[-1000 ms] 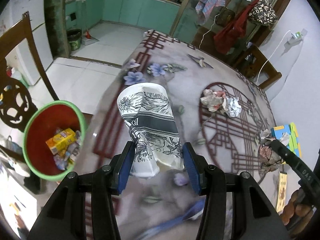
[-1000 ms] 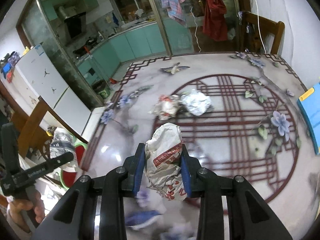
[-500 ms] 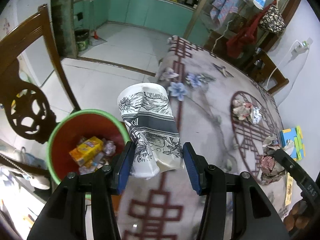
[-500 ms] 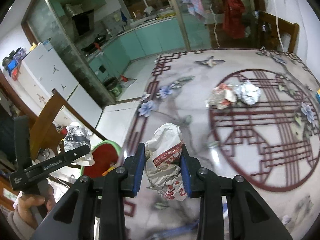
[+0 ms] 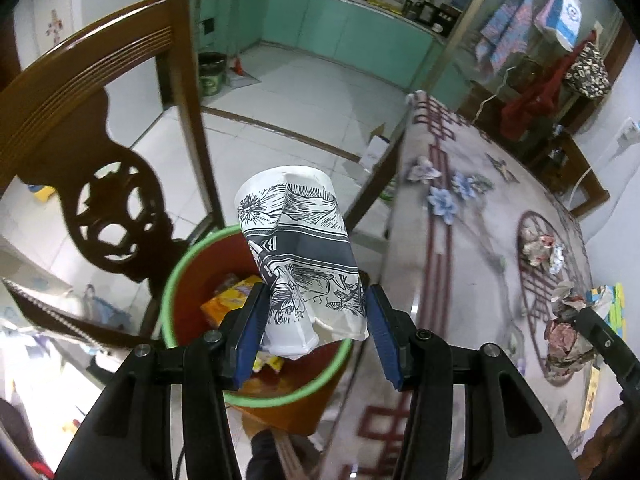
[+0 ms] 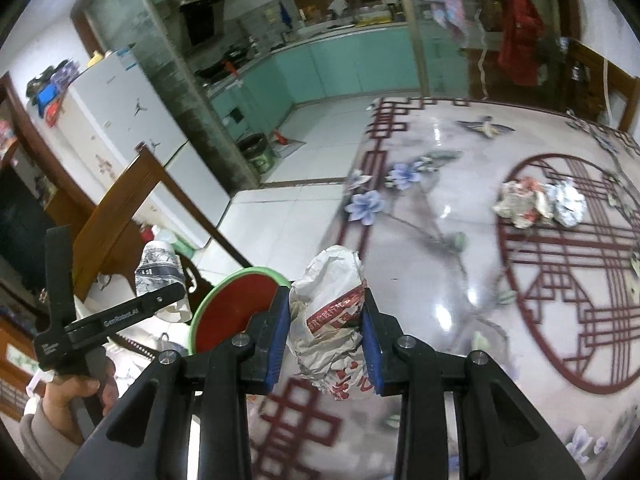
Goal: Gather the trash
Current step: 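Carry the paper cup and white bag with both tools over the red bin, then lower into the bin and open both tools to release cup and bag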
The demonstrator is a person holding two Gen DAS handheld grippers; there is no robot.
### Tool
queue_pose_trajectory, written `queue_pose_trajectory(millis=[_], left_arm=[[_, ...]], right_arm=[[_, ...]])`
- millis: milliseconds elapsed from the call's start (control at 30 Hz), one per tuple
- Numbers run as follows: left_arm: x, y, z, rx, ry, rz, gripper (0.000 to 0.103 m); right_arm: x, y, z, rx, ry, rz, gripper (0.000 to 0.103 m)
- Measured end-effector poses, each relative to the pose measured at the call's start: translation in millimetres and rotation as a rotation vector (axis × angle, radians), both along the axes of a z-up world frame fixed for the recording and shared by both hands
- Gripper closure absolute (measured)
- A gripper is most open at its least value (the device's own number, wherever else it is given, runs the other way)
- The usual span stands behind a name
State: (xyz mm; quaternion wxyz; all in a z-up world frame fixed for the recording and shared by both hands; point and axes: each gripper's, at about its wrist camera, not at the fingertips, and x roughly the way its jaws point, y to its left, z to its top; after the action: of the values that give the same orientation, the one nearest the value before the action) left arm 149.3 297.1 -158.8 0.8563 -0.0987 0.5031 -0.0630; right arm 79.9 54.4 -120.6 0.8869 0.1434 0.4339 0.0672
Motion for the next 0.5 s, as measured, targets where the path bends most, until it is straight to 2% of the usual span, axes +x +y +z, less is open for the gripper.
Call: queue_pose_trajectory(millis=[300, 500], left_arm=[[7.7, 29.5, -9.2, 0.0, 0.022, 0.035, 0.055], [15.6, 39.3, -12.7, 0.01, 0.028, 0.034, 0.055]], right_arm=[[21.0, 60.1, -7.4, 0.0, 0.01, 0.118, 0.072], [34.5, 87.2, -15.2, 0.019, 0.023, 0.154, 0.072]])
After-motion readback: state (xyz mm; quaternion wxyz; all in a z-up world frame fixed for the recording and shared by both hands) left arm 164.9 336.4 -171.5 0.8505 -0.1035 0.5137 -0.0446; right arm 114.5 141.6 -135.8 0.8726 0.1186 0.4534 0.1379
